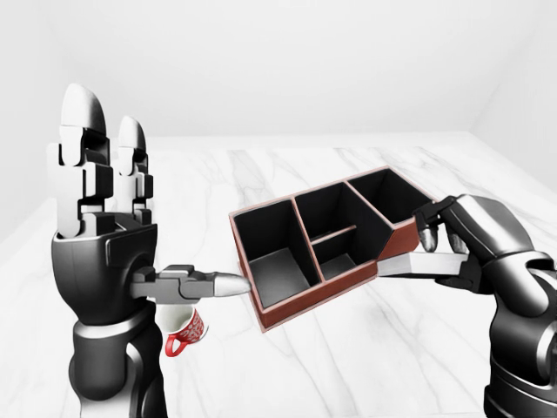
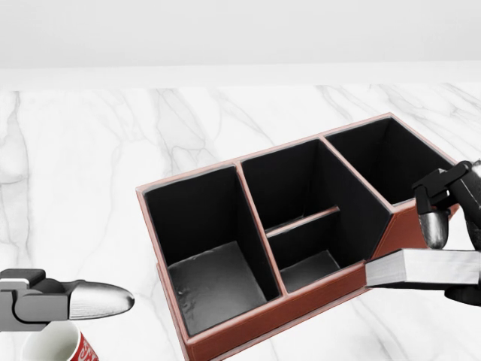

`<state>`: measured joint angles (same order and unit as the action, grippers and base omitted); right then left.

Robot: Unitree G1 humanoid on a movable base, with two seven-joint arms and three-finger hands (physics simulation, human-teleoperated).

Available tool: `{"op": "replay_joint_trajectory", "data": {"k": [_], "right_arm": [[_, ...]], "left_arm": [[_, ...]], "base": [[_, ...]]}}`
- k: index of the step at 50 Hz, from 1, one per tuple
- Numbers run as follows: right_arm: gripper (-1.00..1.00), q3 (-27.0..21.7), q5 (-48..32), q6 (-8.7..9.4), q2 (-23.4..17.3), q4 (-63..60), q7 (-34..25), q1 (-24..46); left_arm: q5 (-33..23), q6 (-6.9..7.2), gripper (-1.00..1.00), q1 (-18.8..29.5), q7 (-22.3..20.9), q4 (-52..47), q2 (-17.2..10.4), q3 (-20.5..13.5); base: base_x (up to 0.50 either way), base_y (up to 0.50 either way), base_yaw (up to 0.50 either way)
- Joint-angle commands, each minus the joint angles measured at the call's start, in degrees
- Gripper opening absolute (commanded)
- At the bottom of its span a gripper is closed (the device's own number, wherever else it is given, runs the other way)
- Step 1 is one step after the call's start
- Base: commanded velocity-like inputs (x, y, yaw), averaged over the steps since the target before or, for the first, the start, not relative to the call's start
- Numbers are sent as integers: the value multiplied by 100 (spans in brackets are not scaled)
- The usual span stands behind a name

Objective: Pick up the book and place it in the back compartment of the caddy.

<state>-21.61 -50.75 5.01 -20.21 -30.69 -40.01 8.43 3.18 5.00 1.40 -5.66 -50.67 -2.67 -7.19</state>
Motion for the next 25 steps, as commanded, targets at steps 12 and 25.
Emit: {"op": "replay_joint_trajectory", "data": {"k": [12,25], "right_arm": [[-100,501,-361,-1,142,-239,1,447],[-100,678,-428,-1,256,-222,1,485]], "left_arm": [[48,0,100,46,2,79,-26,-41],[32,0,100,30,14,15,-18,-12]], "base": [[0,0,0],[0,0,0]]}}
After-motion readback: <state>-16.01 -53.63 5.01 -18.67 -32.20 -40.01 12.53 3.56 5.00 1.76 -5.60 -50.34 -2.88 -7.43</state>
